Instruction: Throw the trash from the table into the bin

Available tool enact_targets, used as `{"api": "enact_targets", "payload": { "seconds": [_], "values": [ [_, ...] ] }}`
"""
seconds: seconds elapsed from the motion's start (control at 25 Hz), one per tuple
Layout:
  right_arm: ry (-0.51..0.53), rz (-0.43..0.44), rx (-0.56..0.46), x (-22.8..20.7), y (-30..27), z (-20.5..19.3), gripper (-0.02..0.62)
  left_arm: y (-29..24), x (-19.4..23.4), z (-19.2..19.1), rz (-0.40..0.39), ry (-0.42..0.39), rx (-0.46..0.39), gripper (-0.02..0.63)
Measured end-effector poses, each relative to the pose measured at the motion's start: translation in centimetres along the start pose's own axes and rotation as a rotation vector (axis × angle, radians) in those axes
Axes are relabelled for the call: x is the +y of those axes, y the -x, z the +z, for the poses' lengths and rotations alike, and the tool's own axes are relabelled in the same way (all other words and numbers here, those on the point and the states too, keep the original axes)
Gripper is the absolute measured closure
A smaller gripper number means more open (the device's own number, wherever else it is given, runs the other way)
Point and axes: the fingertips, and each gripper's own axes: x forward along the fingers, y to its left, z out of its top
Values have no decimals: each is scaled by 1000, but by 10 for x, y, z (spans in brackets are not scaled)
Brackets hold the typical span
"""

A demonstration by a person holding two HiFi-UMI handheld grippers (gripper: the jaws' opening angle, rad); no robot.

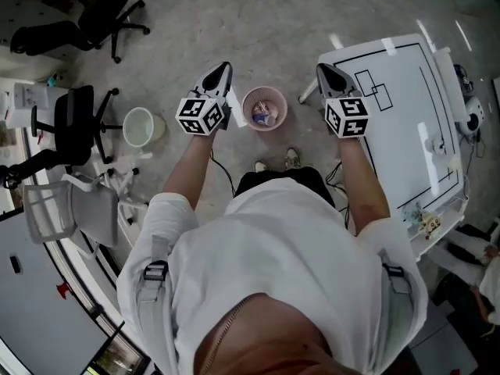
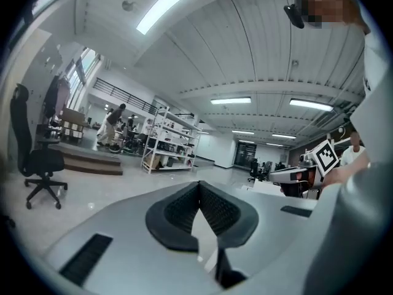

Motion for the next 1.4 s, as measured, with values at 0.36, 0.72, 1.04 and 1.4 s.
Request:
{"api": "enact_targets", "payload": {
  "seconds": [0.36, 0.72, 1.04, 1.4],
  "values": [
    [-85, -325, -30, -121, 116, -26, 591, -105, -127, -2, -301, -57, 40, 597],
    [-204, -649, -23, -269, 256, -91, 591, -218, -296, -30, -552, -120, 111, 597],
    [-333, -894, -3, -371, 356, -159, 590, -290, -434, -69, -725, -160, 194, 597],
    [-454, -1005, 80, -424, 395, -234, 353, -325, -518, -115, -841, -205, 294, 597]
  ]
}}
